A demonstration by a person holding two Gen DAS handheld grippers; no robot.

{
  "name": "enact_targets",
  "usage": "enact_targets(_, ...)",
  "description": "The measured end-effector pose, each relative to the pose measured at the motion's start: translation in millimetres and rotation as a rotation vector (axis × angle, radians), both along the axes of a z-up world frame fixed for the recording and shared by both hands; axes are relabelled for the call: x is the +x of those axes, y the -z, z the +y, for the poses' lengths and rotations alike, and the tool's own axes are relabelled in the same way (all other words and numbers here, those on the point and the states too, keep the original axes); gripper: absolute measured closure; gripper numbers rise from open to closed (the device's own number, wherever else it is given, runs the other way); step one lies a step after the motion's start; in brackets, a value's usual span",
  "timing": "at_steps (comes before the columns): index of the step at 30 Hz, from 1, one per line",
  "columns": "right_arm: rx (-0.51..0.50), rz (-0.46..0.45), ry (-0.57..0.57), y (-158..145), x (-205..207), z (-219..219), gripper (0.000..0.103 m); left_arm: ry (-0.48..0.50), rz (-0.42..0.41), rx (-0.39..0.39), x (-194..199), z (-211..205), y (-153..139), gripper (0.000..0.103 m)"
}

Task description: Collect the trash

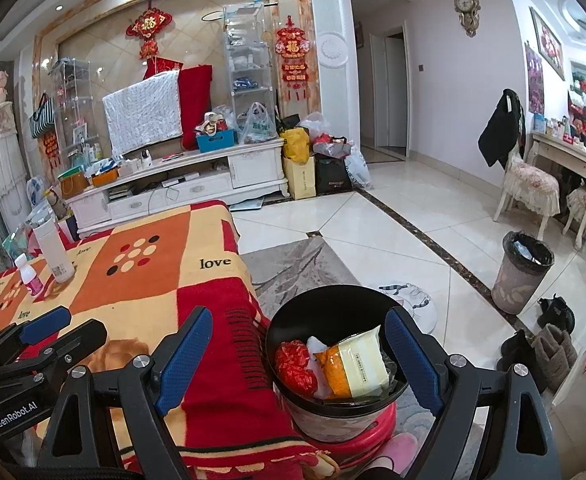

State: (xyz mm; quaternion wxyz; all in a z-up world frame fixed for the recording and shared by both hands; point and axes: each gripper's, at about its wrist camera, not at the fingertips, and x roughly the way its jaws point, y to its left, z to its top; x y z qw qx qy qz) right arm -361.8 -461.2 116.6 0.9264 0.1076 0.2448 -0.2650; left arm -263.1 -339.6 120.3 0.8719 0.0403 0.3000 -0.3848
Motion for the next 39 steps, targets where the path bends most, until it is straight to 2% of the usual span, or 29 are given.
enact_targets(39, 0.020, 0.015, 0.010, 6.8, -0.9, -1.5, 0.016, 0.005, 0.018, 0.015, 5.4, -2.8, 3.4, 0.030)
